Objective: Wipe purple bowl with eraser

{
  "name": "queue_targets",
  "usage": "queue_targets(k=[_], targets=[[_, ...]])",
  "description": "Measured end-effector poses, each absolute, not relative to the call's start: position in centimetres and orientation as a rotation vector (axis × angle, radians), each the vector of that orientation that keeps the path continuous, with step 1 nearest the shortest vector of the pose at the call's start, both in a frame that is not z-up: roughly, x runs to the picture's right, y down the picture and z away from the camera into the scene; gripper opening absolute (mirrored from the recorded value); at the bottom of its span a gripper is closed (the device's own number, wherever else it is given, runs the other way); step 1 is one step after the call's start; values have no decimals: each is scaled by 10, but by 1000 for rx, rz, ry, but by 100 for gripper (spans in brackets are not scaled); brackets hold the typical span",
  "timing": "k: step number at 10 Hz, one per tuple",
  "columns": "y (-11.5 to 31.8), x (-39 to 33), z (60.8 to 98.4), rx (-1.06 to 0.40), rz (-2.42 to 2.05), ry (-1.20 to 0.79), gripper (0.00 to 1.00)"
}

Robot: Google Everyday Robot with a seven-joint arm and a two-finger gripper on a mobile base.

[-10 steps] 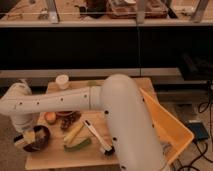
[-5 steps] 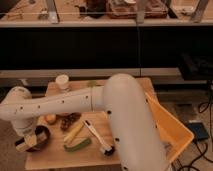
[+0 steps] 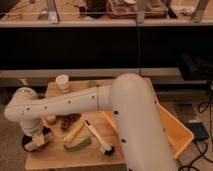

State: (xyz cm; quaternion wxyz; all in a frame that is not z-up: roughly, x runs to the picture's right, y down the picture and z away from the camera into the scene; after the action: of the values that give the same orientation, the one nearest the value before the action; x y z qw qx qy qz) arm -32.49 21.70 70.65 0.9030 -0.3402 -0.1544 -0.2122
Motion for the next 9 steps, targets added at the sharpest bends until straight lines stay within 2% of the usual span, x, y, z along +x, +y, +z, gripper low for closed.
queue_targets(k=[4, 9], targets=[[184, -310, 732, -685, -384, -273, 0], [159, -349, 741, -650, -402, -267, 0]])
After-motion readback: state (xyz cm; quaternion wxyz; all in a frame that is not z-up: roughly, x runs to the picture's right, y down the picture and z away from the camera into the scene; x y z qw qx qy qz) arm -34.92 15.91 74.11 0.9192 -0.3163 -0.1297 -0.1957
